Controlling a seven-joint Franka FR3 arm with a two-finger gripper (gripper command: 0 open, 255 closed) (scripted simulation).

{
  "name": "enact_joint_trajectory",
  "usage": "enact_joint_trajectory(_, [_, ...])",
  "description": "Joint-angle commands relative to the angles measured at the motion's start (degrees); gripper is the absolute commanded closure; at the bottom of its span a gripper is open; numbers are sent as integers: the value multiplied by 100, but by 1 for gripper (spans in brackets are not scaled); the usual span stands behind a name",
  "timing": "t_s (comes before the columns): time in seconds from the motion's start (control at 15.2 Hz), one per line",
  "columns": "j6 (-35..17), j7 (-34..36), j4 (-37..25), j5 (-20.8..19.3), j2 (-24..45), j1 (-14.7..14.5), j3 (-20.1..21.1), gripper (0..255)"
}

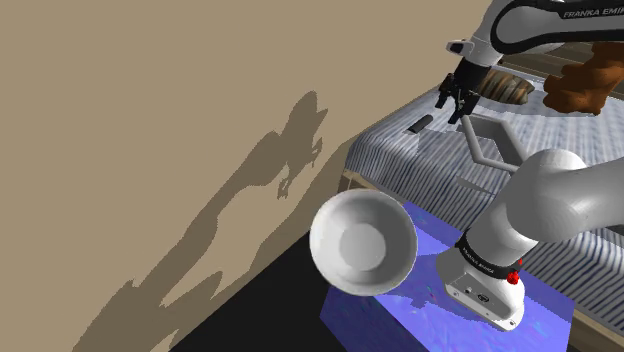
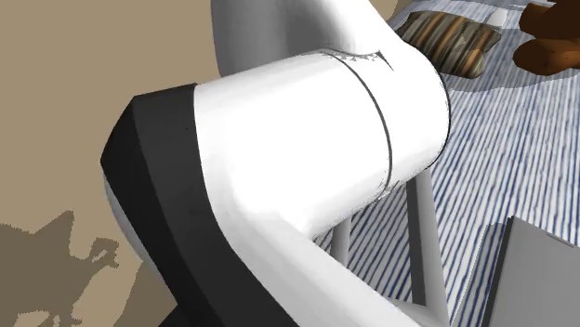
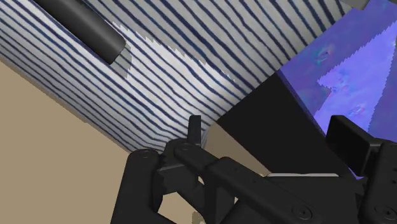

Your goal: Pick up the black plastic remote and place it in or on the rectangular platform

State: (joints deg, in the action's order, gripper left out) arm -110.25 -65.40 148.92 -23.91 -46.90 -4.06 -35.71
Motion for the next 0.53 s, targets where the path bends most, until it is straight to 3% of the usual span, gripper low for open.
enact_joint_trajectory(0.0, [-299, -666, -171, -202, 354, -185, -500, 0])
enact_joint_trajectory(0.26, [-809, -1877, -584, -370, 1032, -733, -1458, 0])
enact_joint_trajectory(0.46, [-1192, -2825, -986, -306, 1606, -1369, -2299, 0])
